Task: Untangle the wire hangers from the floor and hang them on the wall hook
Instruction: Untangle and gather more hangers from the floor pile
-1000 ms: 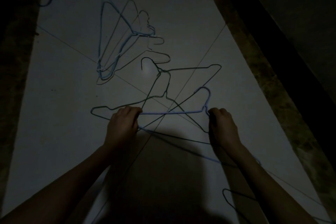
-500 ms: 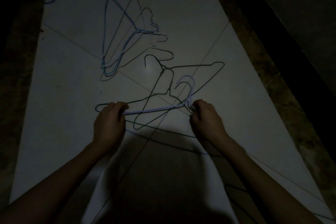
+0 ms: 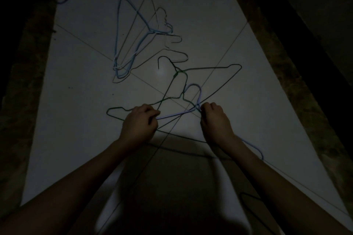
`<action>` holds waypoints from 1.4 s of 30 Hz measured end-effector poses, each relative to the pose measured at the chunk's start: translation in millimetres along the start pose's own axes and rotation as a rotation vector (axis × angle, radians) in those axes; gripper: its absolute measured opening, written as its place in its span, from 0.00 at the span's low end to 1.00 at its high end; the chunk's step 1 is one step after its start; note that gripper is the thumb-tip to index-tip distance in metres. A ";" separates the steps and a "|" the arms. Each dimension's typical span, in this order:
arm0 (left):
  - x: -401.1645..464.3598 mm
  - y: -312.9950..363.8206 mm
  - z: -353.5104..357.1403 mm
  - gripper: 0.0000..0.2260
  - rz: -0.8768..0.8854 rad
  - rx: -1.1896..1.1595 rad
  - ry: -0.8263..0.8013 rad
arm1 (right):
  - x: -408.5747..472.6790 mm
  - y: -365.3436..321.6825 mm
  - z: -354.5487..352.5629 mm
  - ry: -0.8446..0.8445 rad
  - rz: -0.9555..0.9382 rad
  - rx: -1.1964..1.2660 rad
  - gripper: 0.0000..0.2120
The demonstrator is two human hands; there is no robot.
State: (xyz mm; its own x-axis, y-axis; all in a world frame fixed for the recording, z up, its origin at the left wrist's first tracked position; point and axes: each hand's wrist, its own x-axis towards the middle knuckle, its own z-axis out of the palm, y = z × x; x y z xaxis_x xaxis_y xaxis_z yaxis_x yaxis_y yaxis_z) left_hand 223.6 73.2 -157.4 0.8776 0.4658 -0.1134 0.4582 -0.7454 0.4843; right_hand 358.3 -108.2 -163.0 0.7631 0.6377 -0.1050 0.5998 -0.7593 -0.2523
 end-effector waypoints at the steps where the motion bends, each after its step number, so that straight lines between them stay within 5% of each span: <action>1: 0.4 -0.7 1.3 0.15 0.016 0.012 -0.008 | 1.0 -1.6 0.1 -0.028 -0.004 0.008 0.08; 12: 0.8 -9.4 -12.8 0.16 0.008 -0.087 0.192 | -2.3 14.3 -28.5 -0.066 -0.020 0.272 0.07; 17: 6.7 12.1 -13.4 0.13 -0.103 -0.399 0.043 | -6.6 15.4 -40.1 -0.046 0.006 0.305 0.11; 28: 28.9 49.7 -12.6 0.19 0.058 -0.354 -0.366 | -14.8 -2.6 -40.8 0.078 -0.020 0.369 0.12; 37: 19.0 38.7 -13.4 0.09 0.001 -0.283 -0.386 | -15.2 -12.7 -42.1 0.118 -0.093 0.257 0.11; 42: 21.2 55.9 -15.8 0.03 0.012 -0.460 -0.341 | -14.6 -22.6 -43.3 0.079 -0.095 0.387 0.09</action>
State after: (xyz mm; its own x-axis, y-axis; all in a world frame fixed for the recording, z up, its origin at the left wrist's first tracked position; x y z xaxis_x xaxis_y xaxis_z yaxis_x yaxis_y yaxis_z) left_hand 265.6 49.0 -119.0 0.9133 0.2212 -0.3420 0.4061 -0.4303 0.8062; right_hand 344.0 -106.0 -114.1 0.7335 0.6796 0.0065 0.5455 -0.5830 -0.6021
